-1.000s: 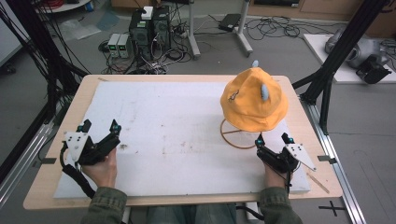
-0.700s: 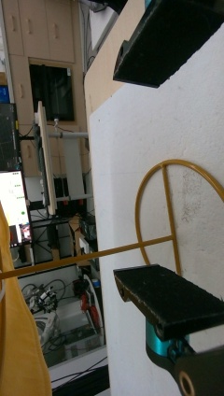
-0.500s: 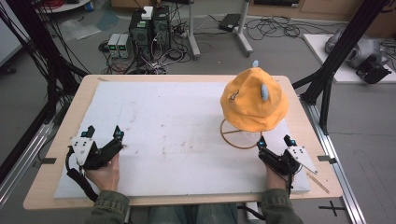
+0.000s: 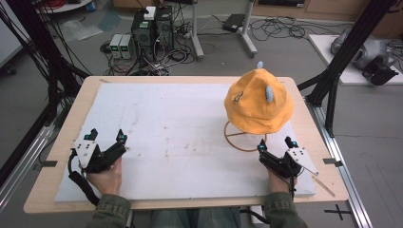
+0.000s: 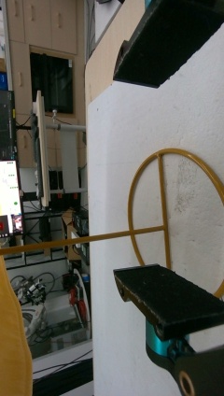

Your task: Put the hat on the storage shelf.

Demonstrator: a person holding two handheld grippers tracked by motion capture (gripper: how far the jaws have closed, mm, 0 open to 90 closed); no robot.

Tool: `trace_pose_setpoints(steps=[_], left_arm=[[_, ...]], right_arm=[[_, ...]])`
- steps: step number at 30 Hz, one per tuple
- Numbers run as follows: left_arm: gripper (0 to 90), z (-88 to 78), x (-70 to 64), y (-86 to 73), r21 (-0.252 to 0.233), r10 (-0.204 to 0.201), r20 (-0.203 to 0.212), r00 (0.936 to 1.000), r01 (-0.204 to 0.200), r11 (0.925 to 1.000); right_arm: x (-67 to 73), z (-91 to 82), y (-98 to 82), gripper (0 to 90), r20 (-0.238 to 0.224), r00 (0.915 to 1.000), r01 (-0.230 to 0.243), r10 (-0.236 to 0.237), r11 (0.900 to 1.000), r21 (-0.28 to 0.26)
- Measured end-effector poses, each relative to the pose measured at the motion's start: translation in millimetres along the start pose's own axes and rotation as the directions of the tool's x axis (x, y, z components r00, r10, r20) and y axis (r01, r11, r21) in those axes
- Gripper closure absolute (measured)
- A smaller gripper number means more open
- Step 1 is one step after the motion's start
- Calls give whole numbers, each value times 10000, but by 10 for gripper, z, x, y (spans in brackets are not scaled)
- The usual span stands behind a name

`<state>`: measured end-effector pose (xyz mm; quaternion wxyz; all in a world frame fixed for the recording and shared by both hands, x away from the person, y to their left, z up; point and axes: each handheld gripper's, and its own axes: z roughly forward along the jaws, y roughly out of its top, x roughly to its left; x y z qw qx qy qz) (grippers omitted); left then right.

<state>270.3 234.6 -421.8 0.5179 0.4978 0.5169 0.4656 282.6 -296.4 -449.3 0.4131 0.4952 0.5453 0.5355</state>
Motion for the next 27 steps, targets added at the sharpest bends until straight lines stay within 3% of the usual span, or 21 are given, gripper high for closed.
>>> trace_pose_setpoints(steps=[18,27], left_arm=[[151,-31,-76,20,-105,280,172,9995,-278,9996],[155,-42,-70,12,-132,354,61,9994,-353,9993]], right_arm=[[30,2,31,57,-174,9998,-5,4,10000,-62],[29,-1,39,57,-208,9998,58,-61,9999,-157]])
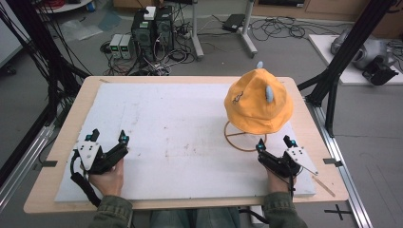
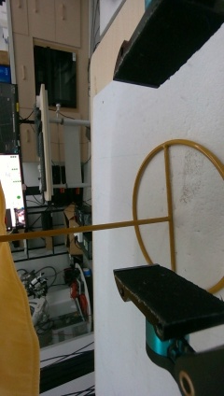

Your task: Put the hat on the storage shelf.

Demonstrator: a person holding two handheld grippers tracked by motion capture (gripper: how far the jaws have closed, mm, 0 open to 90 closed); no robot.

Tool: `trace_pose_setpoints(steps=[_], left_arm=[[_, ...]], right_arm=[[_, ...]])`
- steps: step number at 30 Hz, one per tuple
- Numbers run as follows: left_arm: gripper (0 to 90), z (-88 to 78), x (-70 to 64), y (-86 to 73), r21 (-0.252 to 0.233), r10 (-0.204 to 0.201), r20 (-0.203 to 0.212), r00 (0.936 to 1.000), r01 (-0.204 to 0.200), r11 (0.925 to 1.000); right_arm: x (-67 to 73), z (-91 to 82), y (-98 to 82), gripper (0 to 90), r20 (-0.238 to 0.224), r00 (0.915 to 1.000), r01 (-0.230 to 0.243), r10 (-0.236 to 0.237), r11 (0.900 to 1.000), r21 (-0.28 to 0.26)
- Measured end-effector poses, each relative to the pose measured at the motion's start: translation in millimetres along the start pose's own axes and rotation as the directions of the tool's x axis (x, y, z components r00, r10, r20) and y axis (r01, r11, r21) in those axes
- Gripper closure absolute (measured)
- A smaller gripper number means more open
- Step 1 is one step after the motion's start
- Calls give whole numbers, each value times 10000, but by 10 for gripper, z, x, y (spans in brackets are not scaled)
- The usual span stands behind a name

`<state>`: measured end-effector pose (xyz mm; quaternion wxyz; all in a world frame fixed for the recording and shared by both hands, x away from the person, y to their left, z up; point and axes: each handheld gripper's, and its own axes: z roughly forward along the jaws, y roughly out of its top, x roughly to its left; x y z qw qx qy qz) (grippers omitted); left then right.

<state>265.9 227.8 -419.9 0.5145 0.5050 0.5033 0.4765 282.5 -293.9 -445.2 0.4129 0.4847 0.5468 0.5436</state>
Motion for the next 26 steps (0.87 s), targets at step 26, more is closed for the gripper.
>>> trace_pose_setpoints(steps=[26], left_arm=[[155,7,39,-24,2,42,-70,10000,-42,10000]], right_arm=[[-2,6,-3,57,85,10000,-25,24,10000,60]])
